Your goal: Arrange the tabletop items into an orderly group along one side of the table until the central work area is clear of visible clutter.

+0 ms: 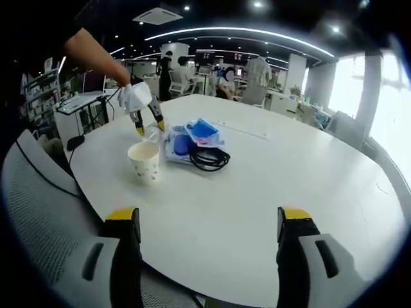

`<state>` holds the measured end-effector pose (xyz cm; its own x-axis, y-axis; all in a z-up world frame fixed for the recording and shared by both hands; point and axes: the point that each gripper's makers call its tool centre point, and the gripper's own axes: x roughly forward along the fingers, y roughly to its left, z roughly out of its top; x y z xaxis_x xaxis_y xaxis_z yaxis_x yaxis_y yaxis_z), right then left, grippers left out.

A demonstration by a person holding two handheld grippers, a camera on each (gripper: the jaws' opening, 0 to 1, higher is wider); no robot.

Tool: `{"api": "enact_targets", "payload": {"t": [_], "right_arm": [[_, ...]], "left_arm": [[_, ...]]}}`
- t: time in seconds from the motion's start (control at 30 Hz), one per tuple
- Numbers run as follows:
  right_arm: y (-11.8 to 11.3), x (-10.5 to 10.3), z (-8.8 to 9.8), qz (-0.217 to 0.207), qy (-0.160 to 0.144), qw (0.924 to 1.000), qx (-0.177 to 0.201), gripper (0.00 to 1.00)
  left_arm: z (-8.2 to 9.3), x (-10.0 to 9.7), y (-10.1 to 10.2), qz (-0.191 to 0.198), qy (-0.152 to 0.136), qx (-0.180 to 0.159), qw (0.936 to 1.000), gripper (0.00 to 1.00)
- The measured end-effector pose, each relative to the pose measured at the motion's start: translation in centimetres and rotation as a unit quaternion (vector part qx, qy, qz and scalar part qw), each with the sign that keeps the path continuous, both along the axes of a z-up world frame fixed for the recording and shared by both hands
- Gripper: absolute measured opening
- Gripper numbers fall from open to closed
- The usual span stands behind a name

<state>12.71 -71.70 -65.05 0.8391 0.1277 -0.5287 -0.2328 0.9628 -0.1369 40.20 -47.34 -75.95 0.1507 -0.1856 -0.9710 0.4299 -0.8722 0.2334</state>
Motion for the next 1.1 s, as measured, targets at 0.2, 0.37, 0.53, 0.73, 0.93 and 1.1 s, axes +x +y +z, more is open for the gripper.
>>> {"api": "enact_targets", "payload": {"t": [0.2, 0.37, 0.53, 0.73, 0.93, 1.1], "right_arm": [[-0.2, -0.1, -0.1, -0.005, 0.002, 1.0, -0.001, 0.87], [-0.3, -0.1, -0.1, -0.006, 0.003, 1.0, -0.003, 0.87], [-0.3, -0.1, 0.0, -0.009, 0.003, 0.9999, -0.004, 0.87], [-0.3, -0.1, 0.0, -0.006, 0.002, 1.0, -0.005, 0.87], [-0.3, -0.1, 0.1, -0.004, 0.001, 1.0, -0.006, 0.87], [-0.3, -0.1, 0.2, -0.005, -0.003, 1.0, -0.005, 0.87]], "left_arm": [[-0.4, 0.0, 0.0, -0.02, 0.004, 0.024, 0.9995, 0.44], [-0.8, -0.1, -0.1, -0.028, 0.003, 0.04, 0.9988, 0.45], [-1.3, -0.1, 0.0, -0.028, 0.0, 0.048, 0.9984, 0.45], [-1.2, -0.1, 0.1, -0.014, -0.005, 0.057, 0.9983, 0.43], [-1.0, -0.5, 0.1, 0.029, 0.01, 0.045, 0.9985, 0.39], [-0.7, -1.2, 0.2, 0.041, 0.019, 0.043, 0.9981, 0.37]]}}
